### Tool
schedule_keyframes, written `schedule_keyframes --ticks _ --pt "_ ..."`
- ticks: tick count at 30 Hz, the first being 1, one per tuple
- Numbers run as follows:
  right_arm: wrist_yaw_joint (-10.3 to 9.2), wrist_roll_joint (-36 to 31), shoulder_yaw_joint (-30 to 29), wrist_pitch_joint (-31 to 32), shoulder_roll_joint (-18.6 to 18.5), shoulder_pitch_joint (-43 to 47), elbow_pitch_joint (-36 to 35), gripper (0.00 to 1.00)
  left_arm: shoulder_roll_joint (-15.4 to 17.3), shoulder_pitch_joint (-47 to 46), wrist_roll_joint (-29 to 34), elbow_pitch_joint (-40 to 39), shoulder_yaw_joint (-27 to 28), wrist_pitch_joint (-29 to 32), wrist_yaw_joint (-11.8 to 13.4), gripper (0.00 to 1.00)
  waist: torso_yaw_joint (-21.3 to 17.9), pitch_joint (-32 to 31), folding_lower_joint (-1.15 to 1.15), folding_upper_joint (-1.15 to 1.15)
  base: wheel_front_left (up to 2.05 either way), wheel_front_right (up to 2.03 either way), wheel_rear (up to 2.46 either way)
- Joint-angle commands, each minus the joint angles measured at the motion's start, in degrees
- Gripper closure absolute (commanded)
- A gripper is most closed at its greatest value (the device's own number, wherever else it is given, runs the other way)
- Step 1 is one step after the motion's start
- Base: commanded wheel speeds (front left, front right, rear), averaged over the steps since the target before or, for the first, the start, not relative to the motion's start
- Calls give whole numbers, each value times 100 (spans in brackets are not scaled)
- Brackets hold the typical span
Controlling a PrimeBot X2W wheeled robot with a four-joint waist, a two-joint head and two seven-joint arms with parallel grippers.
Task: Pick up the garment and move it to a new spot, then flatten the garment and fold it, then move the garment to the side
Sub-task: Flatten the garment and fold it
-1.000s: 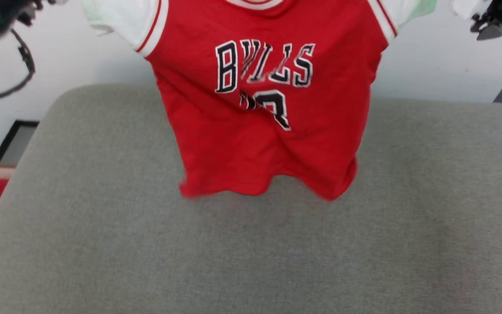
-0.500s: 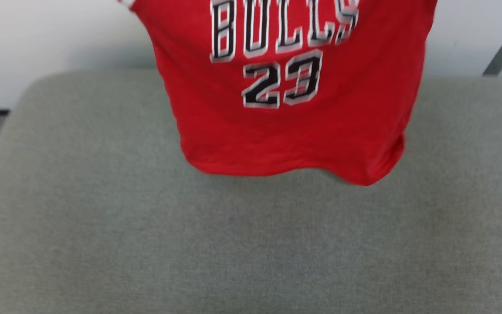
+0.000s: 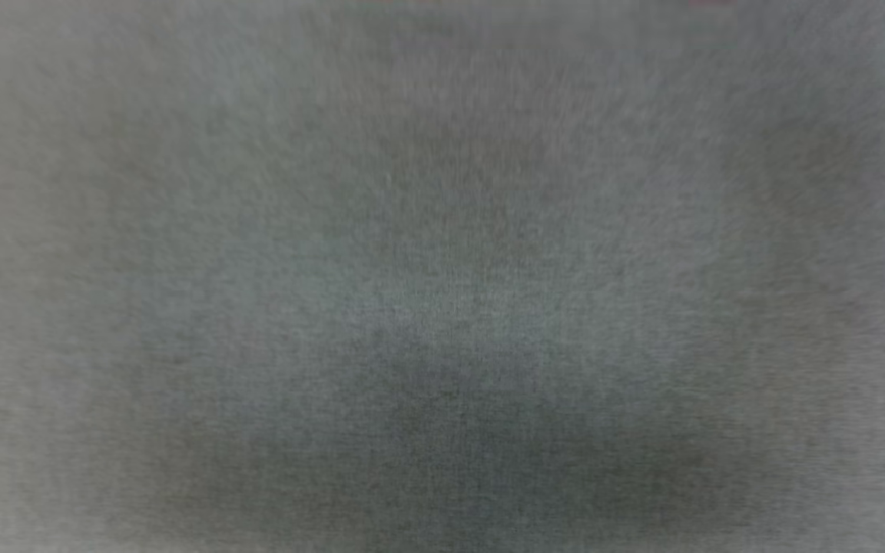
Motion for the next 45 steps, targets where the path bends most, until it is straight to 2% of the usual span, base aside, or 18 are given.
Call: schedule_keyframes --ticks 1,5,8,12,16,20,24,30,31,32,33,35,36,38,42,45 --pt "-6 -242 41 -47 -43 -95 -15 100 36 -97 2 -37 108 -109 -42 100 172 1280 0 0 0 0 0" --pt "-6 -669 231 -83 -172 -178 -213 100 184 -85 236 -472 491 -197 -92 100 336 1903 0 0 0 0 0" --pt "-6 -622 313 -83 -148 184 -312 100 207 472 425 -831 1002 -189 -109 100 439 2182 0 0 0 0 0" --pt "-6 -390 589 -78 -108 602 -326 100 84 1241 670 -1011 1500 -197 -115 100 550 2217 0 0 0 0 0" --pt "-6 61 860 -79 -208 992 -421 100 -65 1898 625 -1174 1441 -198 -120 100 686 1978 0 0 0 0 0" --pt "-6 677 1218 -78 -605 1456 -727 100 -49 2514 208 -1432 855 -196 -112 100 846 1522 0 0 0 0 0" --pt "-6 1403 1596 -78 -1107 2085 -1166 100 269 3008 -460 -1833 192 -75 -111 100 947 1041 0 0 0 0 0" --pt "-6 2111 1556 -79 -1885 3592 -2010 100 1030 3880 -1110 -2668 -758 11 -112 100 937 202 0 0 0 0 0" --pt "-6 2111 1556 -79 -1885 3592 -2010 100 1030 3880 -1110 -2668 -758 11 -112 100 937 202 0 0 0 0 0" --pt "-6 2213 1507 -79 -2074 4245 -2284 100 1371 4237 -1225 -2918 -1038 101 -112 100 888 -73 0 0 0 0 0" --pt "-6 2269 1471 -78 -2161 4615 -2392 100 1482 4444 -1341 -3059 -1183 134 -112 100 879 -210 0 0 0 0 0" --pt "-6 2312 1291 -79 -2248 5282 -2596 100 1797 4826 -1420 -3213 -1381 158 -112 100 823 -441 0 0 0 0 0" --pt "-6 2312 1291 -79 -2248 5282 -2596 100 1797 4826 -1420 -3213 -1381 158 -112 100 823 -441 0 0 0 0 0" --pt "-6 2233 1139 -79 -2304 5981 -2729 100 2055 5225 -1410 -3345 -1539 91 -109 100 766 -660 0 0 0 0 0" --pt "-6 2174 689 -79 -2278 7256 -2965 100 2466 6008 -1199 -3663 -1760 -22 191 100 687 -1008 0 0 0 0 0" --pt "-6 2135 447 -79 -2273 8092 -3144 100 2746 6625 -1189 -4012 -1833 -95 538 100 641 -1232 0 0 0 0 0"
